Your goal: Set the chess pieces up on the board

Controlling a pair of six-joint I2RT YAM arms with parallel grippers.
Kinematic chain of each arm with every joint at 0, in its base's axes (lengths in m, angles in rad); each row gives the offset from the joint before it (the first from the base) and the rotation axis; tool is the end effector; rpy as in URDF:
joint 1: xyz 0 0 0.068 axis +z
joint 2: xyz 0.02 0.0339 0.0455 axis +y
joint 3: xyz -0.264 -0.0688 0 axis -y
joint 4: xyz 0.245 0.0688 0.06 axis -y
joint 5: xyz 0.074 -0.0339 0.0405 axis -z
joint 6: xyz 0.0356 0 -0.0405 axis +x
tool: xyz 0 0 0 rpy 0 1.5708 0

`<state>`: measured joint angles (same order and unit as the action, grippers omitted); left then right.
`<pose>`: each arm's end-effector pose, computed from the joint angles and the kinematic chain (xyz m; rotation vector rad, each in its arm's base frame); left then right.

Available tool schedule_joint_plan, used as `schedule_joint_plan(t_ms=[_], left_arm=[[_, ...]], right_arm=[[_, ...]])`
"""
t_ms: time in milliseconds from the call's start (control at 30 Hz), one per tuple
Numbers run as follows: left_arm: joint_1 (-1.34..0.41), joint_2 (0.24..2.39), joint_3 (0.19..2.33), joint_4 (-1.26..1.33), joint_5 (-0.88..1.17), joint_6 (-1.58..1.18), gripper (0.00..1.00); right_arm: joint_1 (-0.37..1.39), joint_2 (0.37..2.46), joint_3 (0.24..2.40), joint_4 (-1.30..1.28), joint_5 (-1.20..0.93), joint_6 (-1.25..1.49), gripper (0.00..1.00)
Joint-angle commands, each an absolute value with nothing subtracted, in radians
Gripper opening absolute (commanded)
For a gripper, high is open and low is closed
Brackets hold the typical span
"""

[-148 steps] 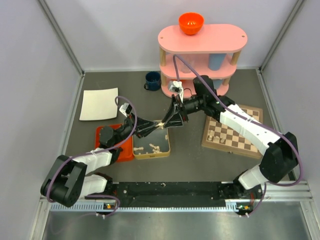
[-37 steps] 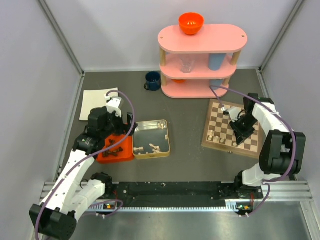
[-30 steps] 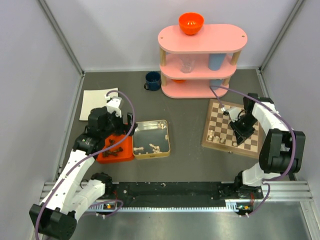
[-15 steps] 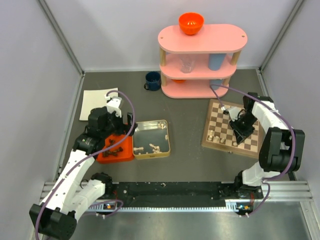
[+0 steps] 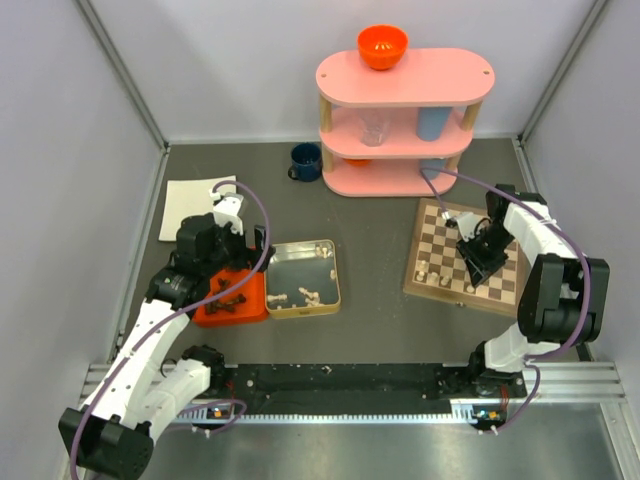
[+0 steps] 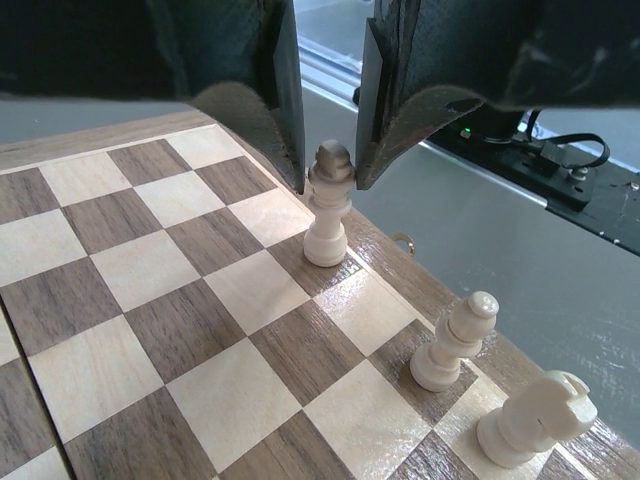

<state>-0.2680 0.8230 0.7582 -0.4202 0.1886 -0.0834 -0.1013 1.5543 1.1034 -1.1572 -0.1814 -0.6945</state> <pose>0.1769 -0.0555 0.3003 0.3082 2.0487 -0.4108 0.2576 -0.0197 0.2158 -0.8989 2.9593 0.2817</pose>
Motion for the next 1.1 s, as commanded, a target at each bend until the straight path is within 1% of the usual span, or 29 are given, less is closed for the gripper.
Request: schedule_joint_plan(t_ms=[0,133,367,500,667,867,900,1000,1067], left_arm=[[-0.264,0.821,0.753,-0.396,0.184,-0.078,0.99],[-0.264,0.822,0.753,-0.396,0.184,-0.078,0.99],[-0.264,0.819,0.755,-0.396,0.184,-0.078,0.99],[-0.264,0.821,0.755,-0.394,0.183,-0.077,0.99],[-0.264,0.821,0.755,-0.396,0.187,-0.078,0.99],[-0.264,0.808,0.755,-0.391,0.221,-0.09,0.99],[-0.264,0.81,0.753,-0.385,0.232,-0.1,0.99],[-0.264,0.833,0.753,-0.377,0.319,-0.113,0.99],[-0.264,0.854,0.758,-0.377,0.376,-0.12,0.99]], right_arm=[[-0.106,1.562,1.143,-1.137,-0.202,-0.683,0.26],[-0.106,1.559,1.149,-1.14,-0.21,-0.681,0.3],[-0.106,1.552,1.16,-1.146,-0.219,-0.68,0.31],[-0.106,1.543,1.166,-1.155,-0.23,-0.681,0.39],[-0.106,1.522,1.183,-1.176,-0.252,-0.684,0.42],[-0.104,1.465,1.261,-1.21,-0.287,-0.692,0.52],[-0.106,1.444,1.276,-1.212,-0.299,-0.692,0.54],[-0.106,1.401,1.316,-1.201,-0.391,-0.689,0.56],[-0.106,1.378,1.324,-1.186,-0.507,-0.687,0.56]])
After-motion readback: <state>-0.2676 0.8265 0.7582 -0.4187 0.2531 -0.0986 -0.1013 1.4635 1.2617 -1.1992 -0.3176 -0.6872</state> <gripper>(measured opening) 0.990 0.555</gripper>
